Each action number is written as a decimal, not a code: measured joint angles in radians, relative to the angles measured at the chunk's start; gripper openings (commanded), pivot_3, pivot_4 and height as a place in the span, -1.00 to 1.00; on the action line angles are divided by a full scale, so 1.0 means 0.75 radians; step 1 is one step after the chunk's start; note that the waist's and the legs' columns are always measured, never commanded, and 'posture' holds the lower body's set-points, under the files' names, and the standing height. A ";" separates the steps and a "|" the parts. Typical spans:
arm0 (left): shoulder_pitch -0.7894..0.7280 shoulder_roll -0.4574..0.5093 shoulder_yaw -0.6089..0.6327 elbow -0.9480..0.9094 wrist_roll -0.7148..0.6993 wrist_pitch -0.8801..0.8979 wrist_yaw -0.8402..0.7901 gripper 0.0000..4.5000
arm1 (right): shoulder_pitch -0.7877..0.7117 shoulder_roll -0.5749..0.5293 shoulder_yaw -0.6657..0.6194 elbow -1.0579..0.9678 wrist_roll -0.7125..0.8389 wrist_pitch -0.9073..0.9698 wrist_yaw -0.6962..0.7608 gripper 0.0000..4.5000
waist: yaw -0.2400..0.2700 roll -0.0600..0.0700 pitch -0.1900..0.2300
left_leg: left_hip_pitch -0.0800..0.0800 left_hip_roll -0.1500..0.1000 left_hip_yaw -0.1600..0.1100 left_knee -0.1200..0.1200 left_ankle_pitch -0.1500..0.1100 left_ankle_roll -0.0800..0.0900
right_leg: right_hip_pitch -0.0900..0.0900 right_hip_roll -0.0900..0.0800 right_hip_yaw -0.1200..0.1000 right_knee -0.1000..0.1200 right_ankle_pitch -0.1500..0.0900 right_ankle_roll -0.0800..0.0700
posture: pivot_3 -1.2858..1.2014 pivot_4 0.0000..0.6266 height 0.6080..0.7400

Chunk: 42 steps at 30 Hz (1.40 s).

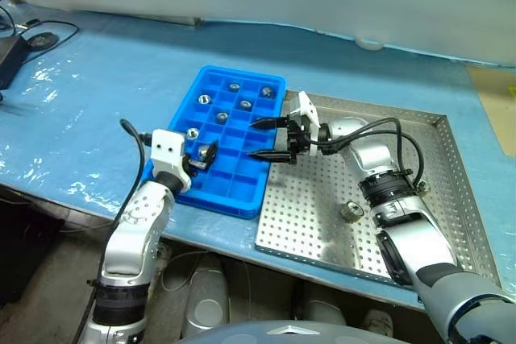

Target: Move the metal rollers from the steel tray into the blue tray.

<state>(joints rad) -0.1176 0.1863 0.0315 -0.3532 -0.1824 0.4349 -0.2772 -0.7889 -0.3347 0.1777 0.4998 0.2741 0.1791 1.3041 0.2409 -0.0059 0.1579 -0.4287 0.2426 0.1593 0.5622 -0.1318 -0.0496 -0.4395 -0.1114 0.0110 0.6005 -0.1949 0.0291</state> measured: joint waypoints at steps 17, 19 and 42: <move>-0.382 0.177 -0.143 0.417 -0.177 -0.145 -0.667 0.76 | 0.447 -0.308 -0.116 -0.551 0.005 0.262 -0.240 1.00 | -0.113 0.000 0.000 | 0.007 -0.002 0.000 -0.001 0.005 -0.007 | 0.000 0.002 0.005 0.007 -0.001 0.000 | 0.00 -0.52 1.00; -0.465 0.181 -0.209 0.510 -0.176 -0.181 -0.798 0.76 | 0.533 -0.380 -0.117 -0.620 -0.013 0.303 -0.278 1.00 | -0.133 0.000 0.000 | 0.009 -0.003 0.001 -0.002 0.005 -0.007 | 0.000 0.002 0.008 0.007 -0.001 0.000 | -0.02 -0.52 1.00; -0.661 0.072 -0.282 0.853 -0.146 -0.407 -1.026 0.77 | 0.767 -0.459 -0.156 -0.903 0.057 0.513 -0.397 -0.28 | -0.270 0.000 0.000 | 0.017 -0.002 0.017 -0.003 0.002 -0.002 | -0.003 0.002 0.021 0.007 -0.001 0.000 | -0.04 -0.52 1.00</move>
<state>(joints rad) -0.6134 0.2403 -0.1801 0.2863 -0.2921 0.1299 -1.0465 -0.2137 -0.6790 0.0605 -0.1773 0.3167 0.5642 1.0065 0.0387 -0.0063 0.1579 -0.4156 0.2413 0.1717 0.5602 -0.1304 -0.0512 -0.4413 -0.1096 0.0267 0.6057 -0.1957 0.0294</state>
